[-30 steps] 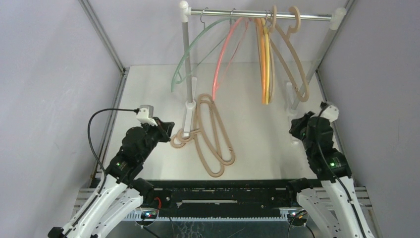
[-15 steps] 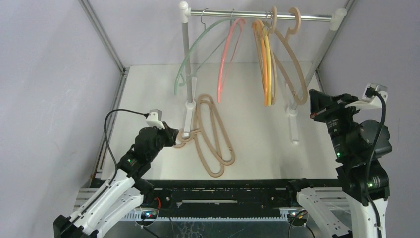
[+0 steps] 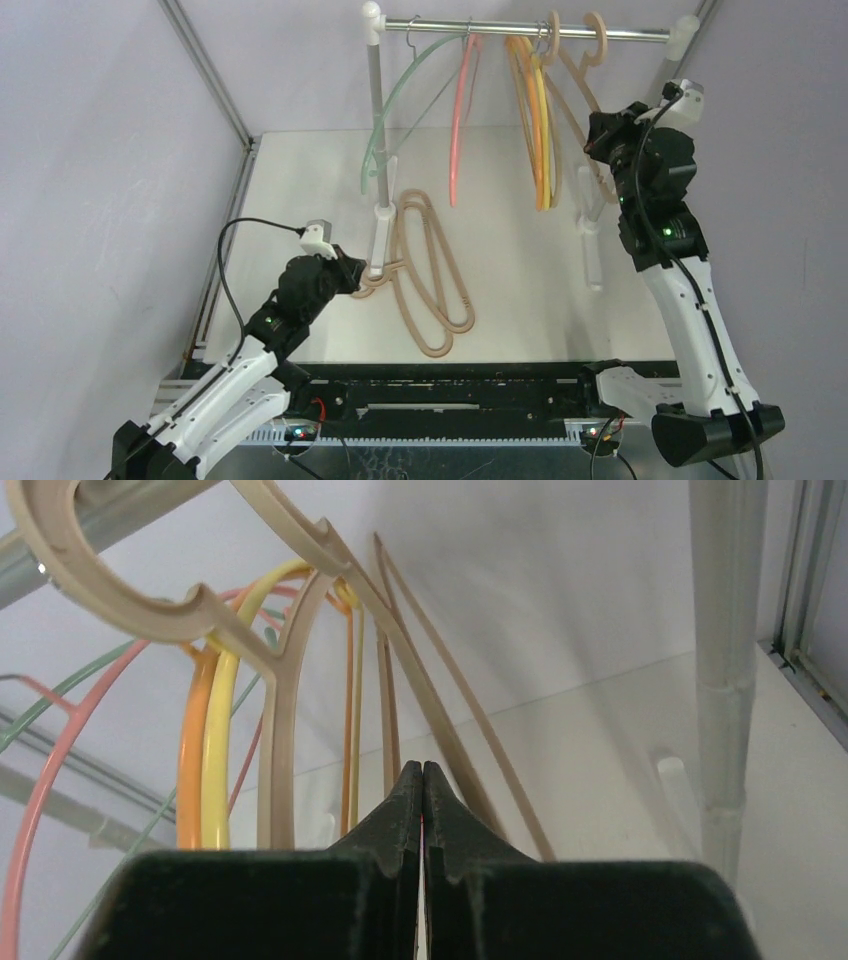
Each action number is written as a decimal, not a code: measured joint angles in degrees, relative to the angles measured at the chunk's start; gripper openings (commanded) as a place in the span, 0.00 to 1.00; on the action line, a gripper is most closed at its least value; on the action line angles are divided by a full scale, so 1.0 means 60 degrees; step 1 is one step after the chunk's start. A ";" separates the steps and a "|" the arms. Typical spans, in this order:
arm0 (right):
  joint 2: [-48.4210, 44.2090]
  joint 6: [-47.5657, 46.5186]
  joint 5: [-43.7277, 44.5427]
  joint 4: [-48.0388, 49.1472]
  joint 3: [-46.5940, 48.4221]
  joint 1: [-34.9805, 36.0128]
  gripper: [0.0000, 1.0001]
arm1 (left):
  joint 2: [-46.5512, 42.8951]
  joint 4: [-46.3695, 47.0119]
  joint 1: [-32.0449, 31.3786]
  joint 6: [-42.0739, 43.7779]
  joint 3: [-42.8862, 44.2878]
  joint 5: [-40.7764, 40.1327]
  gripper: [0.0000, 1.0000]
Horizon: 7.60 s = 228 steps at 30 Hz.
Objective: Organize the hangers
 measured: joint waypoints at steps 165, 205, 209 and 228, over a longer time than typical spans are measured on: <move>0.6757 -0.0790 0.0248 0.2313 -0.4069 0.8291 0.54 | 0.0601 0.0299 -0.0244 0.0430 -0.0976 -0.0874 1.00; 0.1708 -0.0521 0.0280 0.0306 -0.5778 0.8568 0.00 | 0.0882 0.0776 -0.0266 0.0321 -0.0980 -0.0940 0.99; 0.0120 -0.0379 -0.0393 0.0087 -0.6237 0.7697 0.00 | 0.0874 0.1206 -0.0448 0.0138 -0.0980 -0.0630 0.99; -0.4076 0.0113 -0.0892 -0.2324 -0.6859 0.3982 0.00 | 0.0980 0.0922 -0.0463 0.0106 -0.1045 -0.1140 0.99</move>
